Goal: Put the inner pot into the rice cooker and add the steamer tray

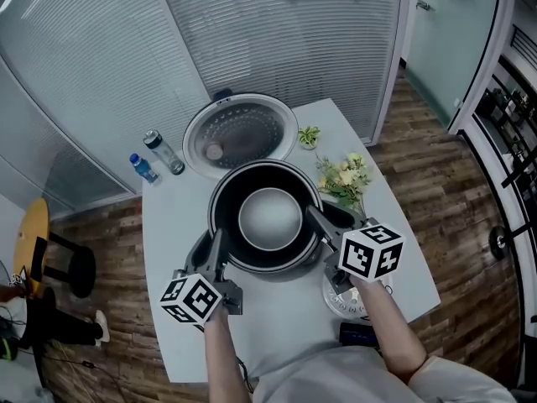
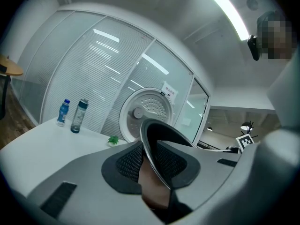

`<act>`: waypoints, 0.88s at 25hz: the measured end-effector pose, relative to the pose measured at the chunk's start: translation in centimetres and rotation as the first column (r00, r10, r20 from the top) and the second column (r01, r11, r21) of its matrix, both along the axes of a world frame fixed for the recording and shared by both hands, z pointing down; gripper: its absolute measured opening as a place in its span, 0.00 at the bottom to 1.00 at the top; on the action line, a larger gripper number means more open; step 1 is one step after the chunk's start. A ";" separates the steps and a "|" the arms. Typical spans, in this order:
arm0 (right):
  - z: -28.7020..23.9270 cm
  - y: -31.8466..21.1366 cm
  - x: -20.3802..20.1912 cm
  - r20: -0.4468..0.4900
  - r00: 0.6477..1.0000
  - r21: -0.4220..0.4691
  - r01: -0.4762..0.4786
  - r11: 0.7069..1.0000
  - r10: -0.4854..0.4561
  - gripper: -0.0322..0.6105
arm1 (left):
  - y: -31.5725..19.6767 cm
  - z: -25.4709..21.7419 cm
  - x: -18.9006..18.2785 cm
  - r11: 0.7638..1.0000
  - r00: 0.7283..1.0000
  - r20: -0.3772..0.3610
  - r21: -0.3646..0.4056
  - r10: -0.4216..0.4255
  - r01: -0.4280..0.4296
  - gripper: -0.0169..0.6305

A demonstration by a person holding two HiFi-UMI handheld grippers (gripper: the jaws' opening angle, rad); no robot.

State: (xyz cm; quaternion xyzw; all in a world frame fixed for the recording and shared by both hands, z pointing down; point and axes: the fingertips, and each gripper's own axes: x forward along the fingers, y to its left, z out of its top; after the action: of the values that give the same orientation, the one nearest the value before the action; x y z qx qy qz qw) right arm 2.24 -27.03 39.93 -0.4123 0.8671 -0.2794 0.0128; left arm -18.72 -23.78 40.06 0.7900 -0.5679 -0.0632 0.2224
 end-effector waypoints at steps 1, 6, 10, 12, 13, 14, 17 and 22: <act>0.1 -0.1 0.0 0.000 1.000 -0.004 0.001 1.000 -0.001 0.19 | -0.1 0.1 0.0 1.000 1.000 0.000 -0.004 0.000 0.000 0.17; 0.8 -0.8 0.0 -0.001 1.000 -0.030 -0.003 1.000 0.003 0.20 | -0.8 0.8 0.0 1.000 1.000 0.000 -0.026 0.002 -0.002 0.17; 1.6 -1.2 0.0 -0.001 1.000 -0.051 -0.007 0.999 0.007 0.20 | -1.3 1.4 0.0 0.999 1.000 0.002 -0.040 0.005 -0.005 0.17; 2.2 -1.4 0.1 -0.003 1.000 -0.063 -0.006 0.998 0.005 0.20 | -1.5 1.9 0.1 0.999 1.000 0.004 -0.050 0.006 -0.006 0.17; 2.4 -1.5 0.1 -0.006 1.000 -0.068 -0.004 0.998 0.003 0.20 | -1.6 2.2 0.1 0.998 1.000 0.004 -0.055 0.006 -0.006 0.17; 2.7 -1.6 0.1 -0.008 1.000 -0.073 -0.001 0.997 0.001 0.20 | -1.8 2.4 0.1 0.998 1.000 0.006 -0.061 0.006 -0.006 0.17; 3.2 -1.8 0.0 -0.017 1.000 -0.086 0.006 0.996 -0.007 0.20 | -2.1 3.0 0.0 0.997 1.000 0.012 -0.076 0.004 -0.003 0.17; 4.0 -2.4 0.1 -0.036 0.999 -0.104 0.014 0.994 -0.018 0.20 | -2.6 4.0 0.2 0.995 1.000 0.028 -0.102 0.004 -0.001 0.17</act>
State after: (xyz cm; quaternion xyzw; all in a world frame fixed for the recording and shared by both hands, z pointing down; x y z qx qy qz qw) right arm 2.35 -29.40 43.96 -0.4106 0.8547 -0.3166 -0.0268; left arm -18.54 -26.40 44.04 0.7792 -0.5723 -0.0229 0.2546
